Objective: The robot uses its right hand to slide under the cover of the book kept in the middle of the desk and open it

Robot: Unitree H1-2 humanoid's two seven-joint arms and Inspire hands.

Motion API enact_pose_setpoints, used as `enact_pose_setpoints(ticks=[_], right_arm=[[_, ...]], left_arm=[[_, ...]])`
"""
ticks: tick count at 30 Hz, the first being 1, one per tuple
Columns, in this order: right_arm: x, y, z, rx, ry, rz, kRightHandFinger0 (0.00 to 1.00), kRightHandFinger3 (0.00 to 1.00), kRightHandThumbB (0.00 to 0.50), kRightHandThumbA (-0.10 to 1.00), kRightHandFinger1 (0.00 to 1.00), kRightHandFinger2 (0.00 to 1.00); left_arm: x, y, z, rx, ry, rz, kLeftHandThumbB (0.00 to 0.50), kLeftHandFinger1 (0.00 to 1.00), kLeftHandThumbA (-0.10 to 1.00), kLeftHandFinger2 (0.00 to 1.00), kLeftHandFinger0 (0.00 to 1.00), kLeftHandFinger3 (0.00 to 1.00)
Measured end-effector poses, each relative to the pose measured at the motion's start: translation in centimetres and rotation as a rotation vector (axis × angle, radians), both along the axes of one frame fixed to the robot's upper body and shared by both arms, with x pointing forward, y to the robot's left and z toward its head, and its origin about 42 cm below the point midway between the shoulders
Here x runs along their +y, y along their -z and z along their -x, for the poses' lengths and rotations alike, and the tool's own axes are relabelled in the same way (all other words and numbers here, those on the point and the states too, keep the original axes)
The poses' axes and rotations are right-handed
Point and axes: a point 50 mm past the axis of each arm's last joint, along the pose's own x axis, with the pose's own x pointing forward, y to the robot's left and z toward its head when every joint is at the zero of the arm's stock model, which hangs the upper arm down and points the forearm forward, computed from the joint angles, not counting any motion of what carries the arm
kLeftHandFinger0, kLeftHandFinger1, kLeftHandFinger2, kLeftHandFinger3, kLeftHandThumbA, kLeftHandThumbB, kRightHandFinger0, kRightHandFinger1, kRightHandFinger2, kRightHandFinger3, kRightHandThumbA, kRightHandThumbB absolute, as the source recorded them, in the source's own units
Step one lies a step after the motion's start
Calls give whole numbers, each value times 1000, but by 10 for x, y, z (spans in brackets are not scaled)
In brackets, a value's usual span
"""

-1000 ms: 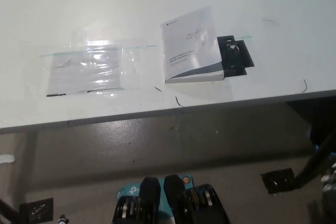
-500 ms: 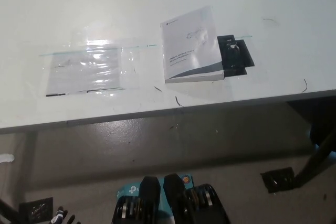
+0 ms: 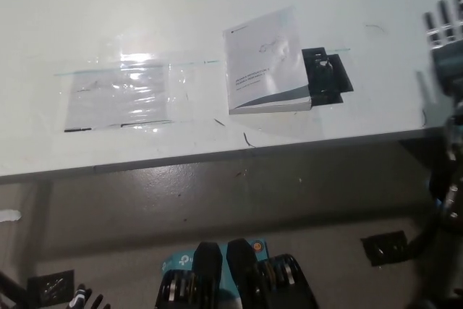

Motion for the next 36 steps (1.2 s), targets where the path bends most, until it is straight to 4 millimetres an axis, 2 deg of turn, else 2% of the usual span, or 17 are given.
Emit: enact_pose_setpoints(ticks=[5,12,13,17,21,24,26,30,34,36], right_arm=[[28,24,-13,70,-62,4,1000,1000,190,1000,1000,1000],[54,44,-24,132,-111,32,907,1000,222,1000,947,963],[55,45,-25,136,-113,39,913,1000,209,1000,951,964],[62,50,-28,149,-121,58,930,1000,220,1000,943,958],[67,54,-28,158,-129,69,902,1000,213,1000,942,959],[73,57,-28,166,-137,69,900,1000,188,1000,953,965],[78,61,-28,173,-145,66,910,1000,195,1000,936,943],[86,69,-28,189,-156,65,901,1000,180,1000,918,923],[97,77,-28,202,-169,59,923,1000,178,1000,937,947],[102,79,-27,203,-177,59,906,1000,199,1000,922,936]], left_arm=[[0,0,0,-4,0,5,144,874,928,909,920,993],[0,-1,-1,-7,3,9,146,872,919,904,905,982],[0,-1,-1,-8,3,10,145,872,929,905,903,984],[0,-1,-1,-10,5,10,159,882,926,916,905,998],[1,-1,-2,-13,9,8,140,913,936,955,934,1000],[2,-2,-3,-15,13,5,133,906,951,941,925,1000],[2,-2,-3,-15,18,3,137,885,950,925,907,1000],[0,-2,-4,-16,26,3,123,929,962,969,940,1000],[0,-2,-4,-18,32,3,124,919,949,946,940,998],[-1,-3,-5,-19,34,3,115,934,956,942,958,988]])
